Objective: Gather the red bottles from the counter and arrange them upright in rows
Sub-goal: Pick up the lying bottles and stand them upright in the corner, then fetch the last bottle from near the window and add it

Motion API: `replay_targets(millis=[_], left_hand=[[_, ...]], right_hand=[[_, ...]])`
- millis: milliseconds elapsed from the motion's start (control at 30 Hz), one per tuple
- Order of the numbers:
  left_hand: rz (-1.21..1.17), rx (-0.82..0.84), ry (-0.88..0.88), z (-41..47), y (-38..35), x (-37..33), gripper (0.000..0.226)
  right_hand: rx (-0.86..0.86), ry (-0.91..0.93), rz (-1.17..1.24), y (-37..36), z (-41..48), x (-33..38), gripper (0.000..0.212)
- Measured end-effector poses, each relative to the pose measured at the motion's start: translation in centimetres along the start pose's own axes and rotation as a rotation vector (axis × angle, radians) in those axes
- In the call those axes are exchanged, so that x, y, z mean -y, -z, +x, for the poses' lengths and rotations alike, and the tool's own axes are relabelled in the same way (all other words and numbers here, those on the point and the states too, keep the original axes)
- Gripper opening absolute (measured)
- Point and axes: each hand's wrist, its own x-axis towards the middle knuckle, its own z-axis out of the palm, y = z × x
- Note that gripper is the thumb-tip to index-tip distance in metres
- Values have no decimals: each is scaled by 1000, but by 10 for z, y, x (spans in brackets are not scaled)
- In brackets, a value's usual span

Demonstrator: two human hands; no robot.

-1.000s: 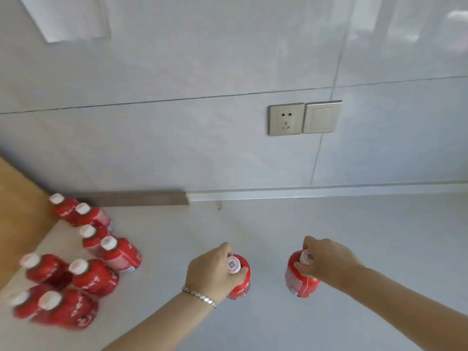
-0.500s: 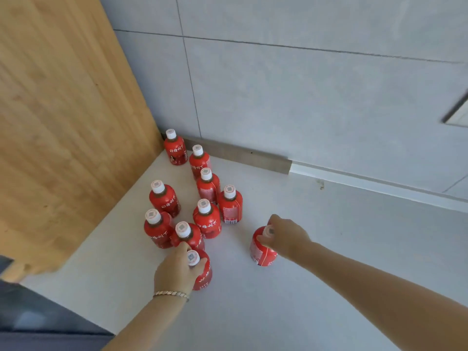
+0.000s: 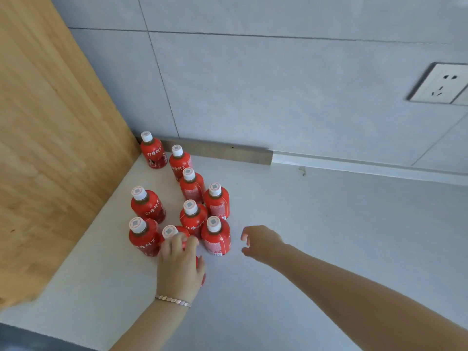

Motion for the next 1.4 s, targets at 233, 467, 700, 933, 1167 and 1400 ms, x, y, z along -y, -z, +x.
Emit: replay_targets(millis=[233,467,700,933,1167,1400], left_hand=[[-297,512,-230,41,-3,-133,22],[-119,753,-607,16,-29,-327,26],[-13,713,-1047,-118,-26,-532,27],[10,823,-1146,-305,-45,-670,25],[68,800,-1339,-430,-50,-756,24],[124,709,-1408,-464,-72,-824,9]], right_hand=[[87,-296,67,10,-83,-131,34],[-83,-725,289,24,-242,-297,34],[-341,-1086,512,-31,-454,-415,31],[-395,-1355,629,-129,-649,-494,31],[-375,-1474,622,-182,-774,-550,32],[-502,-1561,688,-194,-819,-628,35]])
